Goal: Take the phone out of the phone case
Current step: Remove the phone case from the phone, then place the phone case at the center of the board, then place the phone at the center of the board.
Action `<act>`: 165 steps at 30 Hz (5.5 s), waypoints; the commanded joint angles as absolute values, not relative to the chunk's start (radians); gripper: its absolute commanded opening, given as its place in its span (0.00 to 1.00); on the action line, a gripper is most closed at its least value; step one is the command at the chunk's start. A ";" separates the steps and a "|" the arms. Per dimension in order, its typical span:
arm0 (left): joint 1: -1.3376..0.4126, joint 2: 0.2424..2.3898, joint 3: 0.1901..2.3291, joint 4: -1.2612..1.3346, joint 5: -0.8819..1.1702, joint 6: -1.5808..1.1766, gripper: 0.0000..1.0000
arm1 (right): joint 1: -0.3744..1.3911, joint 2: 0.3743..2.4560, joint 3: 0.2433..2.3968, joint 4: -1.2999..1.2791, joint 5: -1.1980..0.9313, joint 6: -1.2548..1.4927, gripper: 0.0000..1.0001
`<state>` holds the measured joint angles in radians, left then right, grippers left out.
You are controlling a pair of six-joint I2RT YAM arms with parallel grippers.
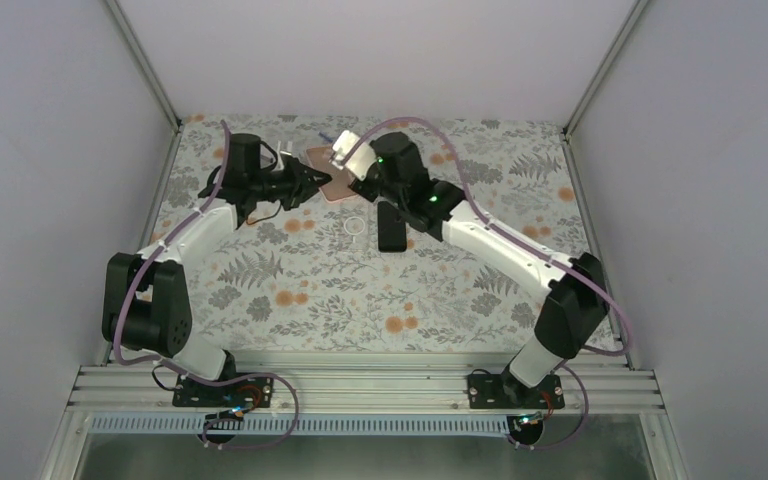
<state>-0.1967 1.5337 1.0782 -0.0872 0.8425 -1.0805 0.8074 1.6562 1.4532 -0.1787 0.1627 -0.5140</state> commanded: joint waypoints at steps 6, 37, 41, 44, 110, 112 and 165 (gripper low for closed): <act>-0.174 1.517 1.093 -0.106 0.822 -0.970 0.02 | 0.737 1.557 1.507 -0.158 0.253 -0.443 0.04; -0.078 1.739 1.117 -0.481 0.898 -0.138 0.02 | 0.696 1.477 1.450 -0.224 0.242 -0.401 0.04; -0.078 1.788 1.135 -0.485 0.877 -0.144 0.02 | 0.696 1.484 1.452 -0.222 0.241 -0.400 0.04; -0.077 1.822 1.151 -0.489 0.851 -0.149 0.02 | 0.696 1.491 1.455 -0.223 0.241 -0.398 0.04; -0.053 1.433 1.366 -0.513 0.644 -0.204 1.00 | 0.719 1.469 1.522 -0.237 0.281 -0.592 0.04; -0.052 1.425 1.416 -0.501 0.687 -0.227 1.00 | 0.730 1.471 1.521 -0.224 0.302 -0.618 0.04; -0.098 1.464 1.160 0.028 1.064 -0.903 0.74 | 1.139 1.606 1.030 0.798 0.787 -1.417 0.04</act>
<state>-0.0814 1.4460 1.1675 -0.0193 1.0500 -0.8715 1.1183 1.6058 1.0313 0.6819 0.7727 -1.3811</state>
